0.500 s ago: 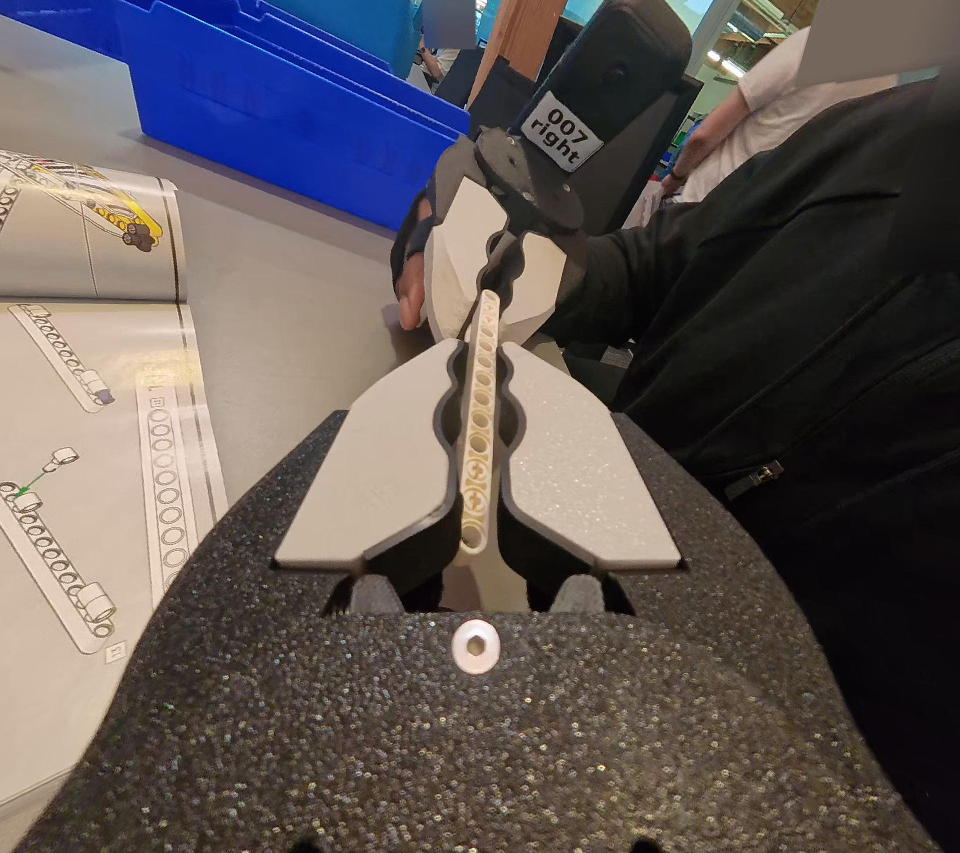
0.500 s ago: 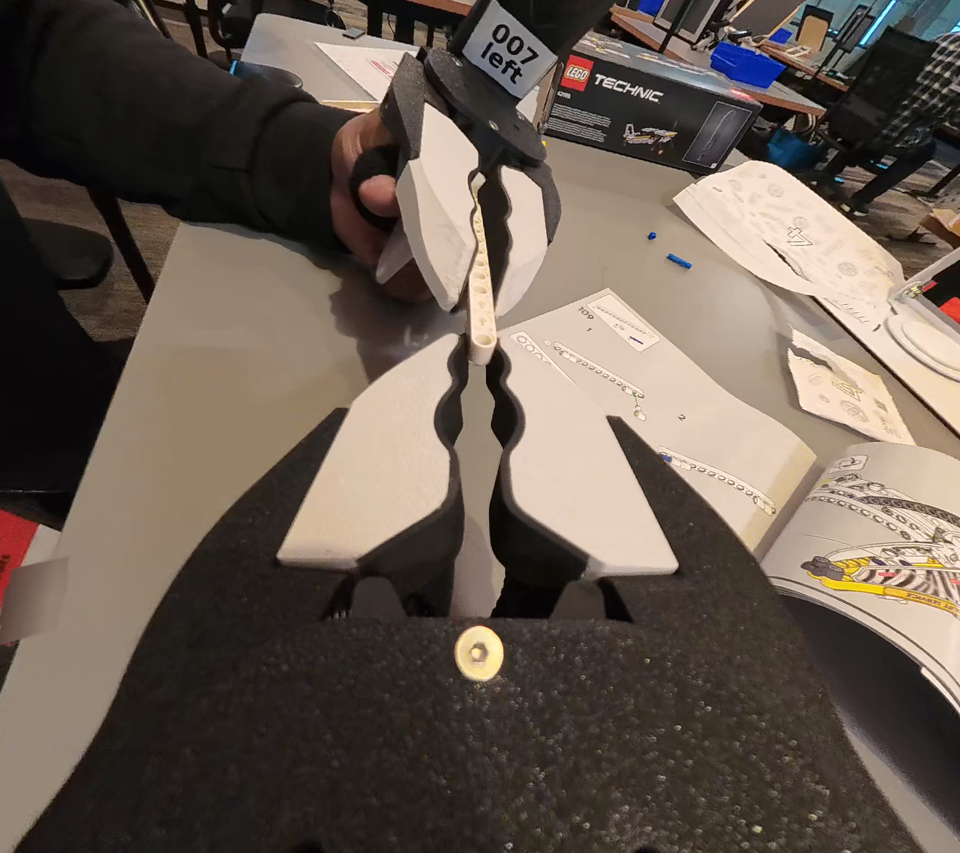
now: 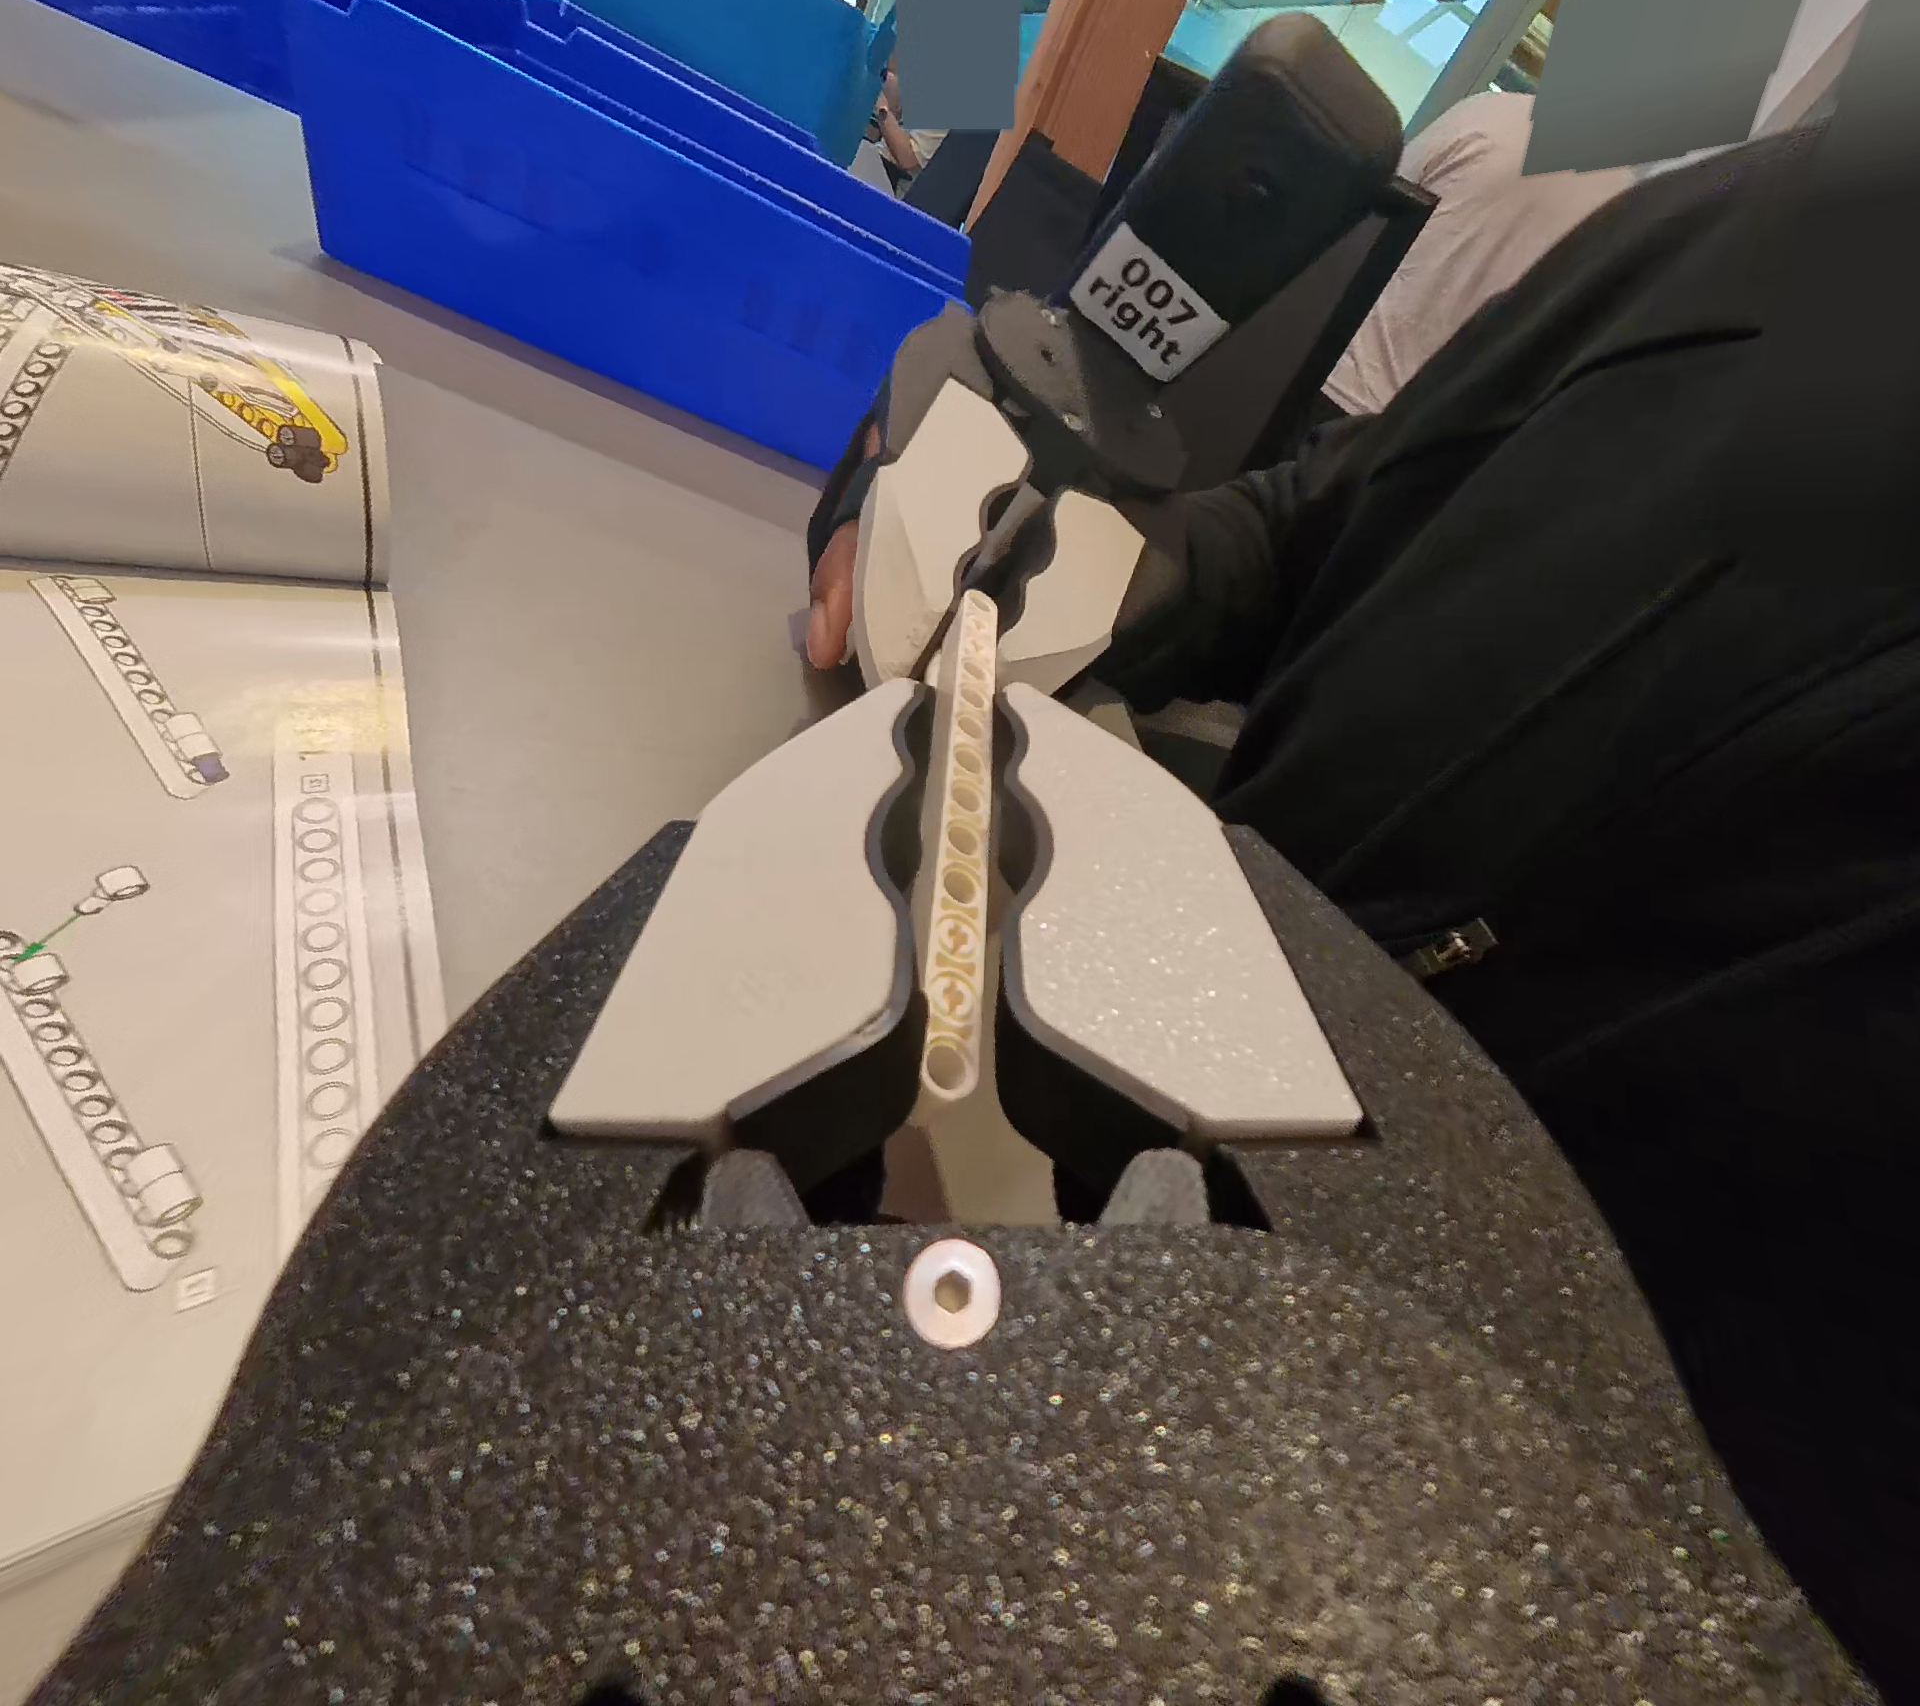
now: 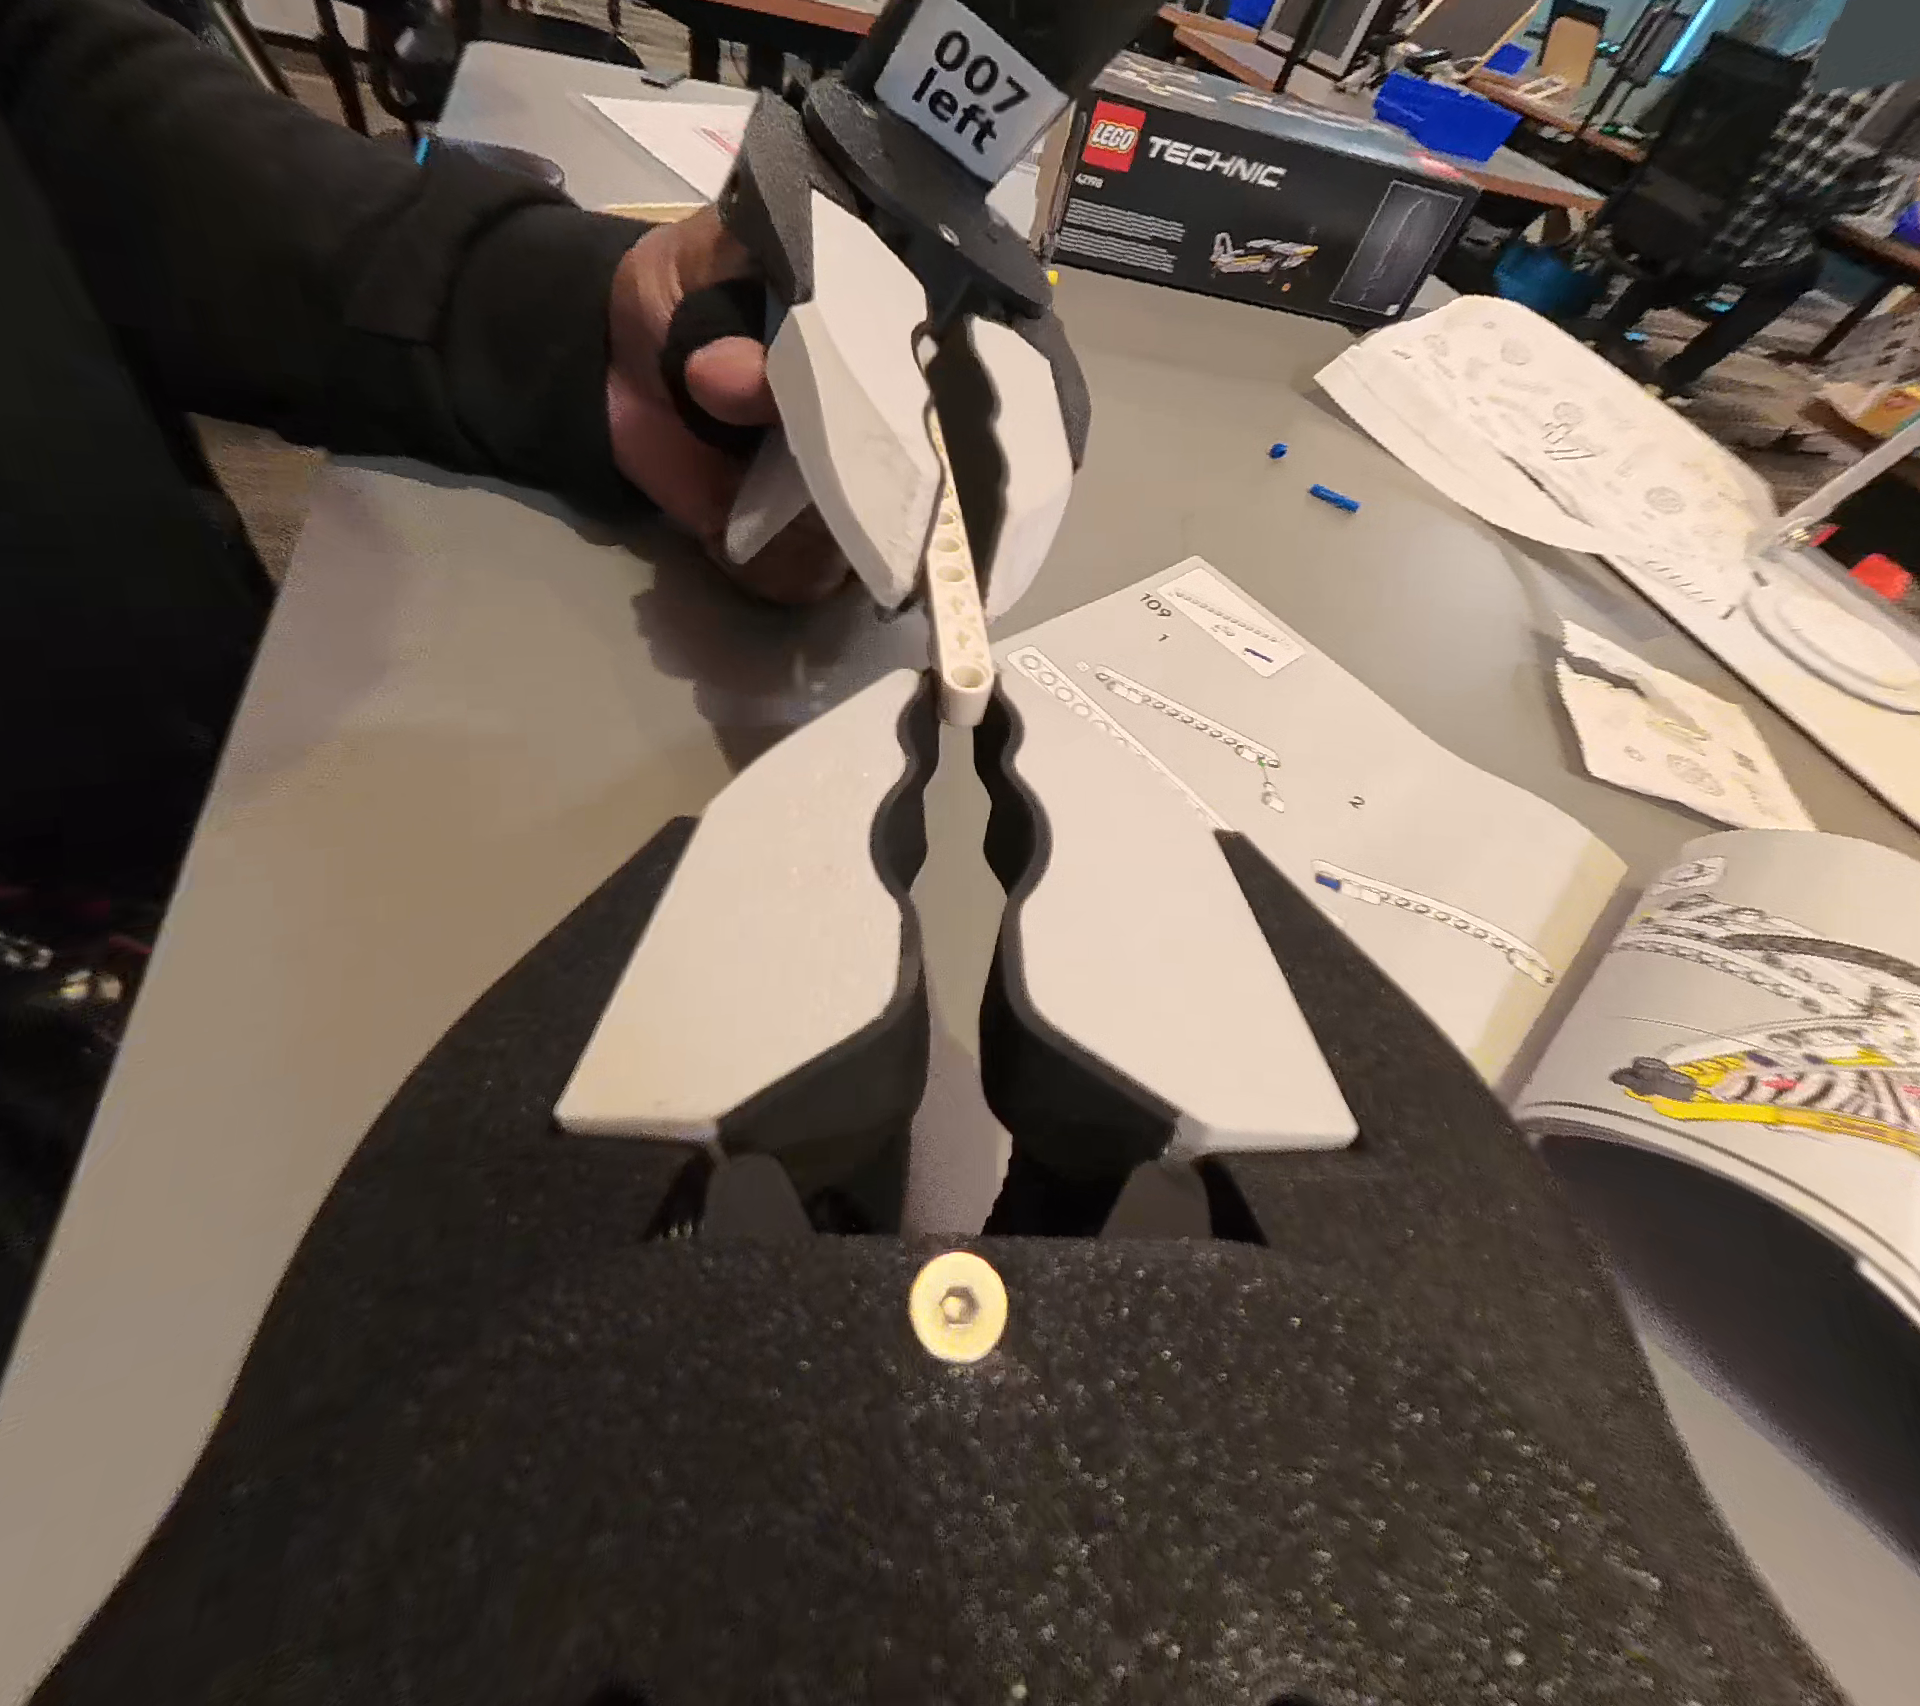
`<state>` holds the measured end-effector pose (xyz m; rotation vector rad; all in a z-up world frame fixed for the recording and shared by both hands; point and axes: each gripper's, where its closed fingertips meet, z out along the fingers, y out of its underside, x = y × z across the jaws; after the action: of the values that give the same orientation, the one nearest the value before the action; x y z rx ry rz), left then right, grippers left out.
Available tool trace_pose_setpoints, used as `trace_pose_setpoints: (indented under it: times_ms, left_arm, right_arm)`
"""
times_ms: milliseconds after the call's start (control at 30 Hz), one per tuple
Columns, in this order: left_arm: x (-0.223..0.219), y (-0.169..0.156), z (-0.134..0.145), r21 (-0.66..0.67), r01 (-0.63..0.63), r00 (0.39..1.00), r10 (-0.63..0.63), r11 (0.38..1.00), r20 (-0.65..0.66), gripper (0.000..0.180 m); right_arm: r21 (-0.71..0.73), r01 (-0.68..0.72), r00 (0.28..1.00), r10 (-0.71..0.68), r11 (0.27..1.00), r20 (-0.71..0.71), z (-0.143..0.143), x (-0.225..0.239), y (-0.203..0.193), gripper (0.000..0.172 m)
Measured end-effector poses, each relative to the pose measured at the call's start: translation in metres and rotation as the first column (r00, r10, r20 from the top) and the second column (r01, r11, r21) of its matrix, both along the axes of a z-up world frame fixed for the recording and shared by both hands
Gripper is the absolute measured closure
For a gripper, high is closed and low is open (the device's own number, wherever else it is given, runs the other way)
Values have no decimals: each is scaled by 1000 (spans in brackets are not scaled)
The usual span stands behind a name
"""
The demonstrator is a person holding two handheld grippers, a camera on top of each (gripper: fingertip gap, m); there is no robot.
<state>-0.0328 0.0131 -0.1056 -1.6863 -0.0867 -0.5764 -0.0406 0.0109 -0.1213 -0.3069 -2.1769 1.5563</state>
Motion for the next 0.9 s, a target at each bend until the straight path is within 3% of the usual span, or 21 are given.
trace_pose_setpoints:
  times_ms: [167,567,900]
  left_arm:
    - [14,0,0,6,-20,999,20,1000,-28,170]
    - [17,0,-1,7,-38,998,38,999,-47,170]
    - [14,1,-1,9,-41,998,41,999,-36,170]
  right_arm:
    - [66,54,993,-47,996,-105,-2,11,2,164]
    - [115,84,980,-61,990,-187,-4,10,4,165]
    - [33,9,998,-7,999,-70,-5,11,3,165]
